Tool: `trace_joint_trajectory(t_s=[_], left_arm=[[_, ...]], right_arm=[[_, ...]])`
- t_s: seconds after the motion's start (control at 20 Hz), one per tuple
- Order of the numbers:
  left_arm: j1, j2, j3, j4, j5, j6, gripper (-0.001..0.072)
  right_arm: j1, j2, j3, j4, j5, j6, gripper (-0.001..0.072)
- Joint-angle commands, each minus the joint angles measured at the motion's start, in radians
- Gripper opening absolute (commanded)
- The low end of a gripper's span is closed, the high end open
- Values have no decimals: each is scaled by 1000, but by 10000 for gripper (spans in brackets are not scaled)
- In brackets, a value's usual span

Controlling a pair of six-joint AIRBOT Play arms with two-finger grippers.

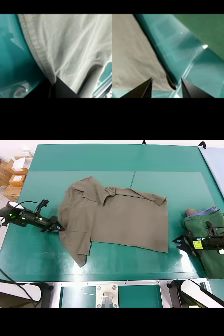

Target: Fold the shirts.

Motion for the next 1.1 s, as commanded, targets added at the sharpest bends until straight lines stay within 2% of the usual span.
trace_joint_trajectory(t_s=[0.0,0.25,0.45,0.55,0.6,0.65,0.7,0.85,0.95,1.05], left_arm=[[-1,-1,0,0,-8,14,24],[-1,0,0,-6,-20,14,24],[-1,0,0,-7,-35,13,24],[-1,0,0,-7,-37,13,24],[-1,0,0,-8,-36,13,24],[-1,0,0,-11,-38,13,23],[-1,2,9,-12,-55,13,23],[-1,98,80,-35,-134,10,23],[-1,241,191,-87,-166,-5,22],[-1,417,356,-170,-161,-27,23]], right_arm=[[37,-84,-31,27,7,-27,423],[156,-211,-49,117,-40,-119,418],[154,-215,-37,175,-101,-167,385],[154,-215,-31,177,-105,-183,273],[154,-215,-28,180,-105,-188,176],[154,-215,-25,197,-104,-209,44],[154,-214,-12,218,-98,-220,19],[154,-175,126,320,7,-238,18],[154,-95,307,438,114,-237,18],[154,22,534,531,140,-206,18]])
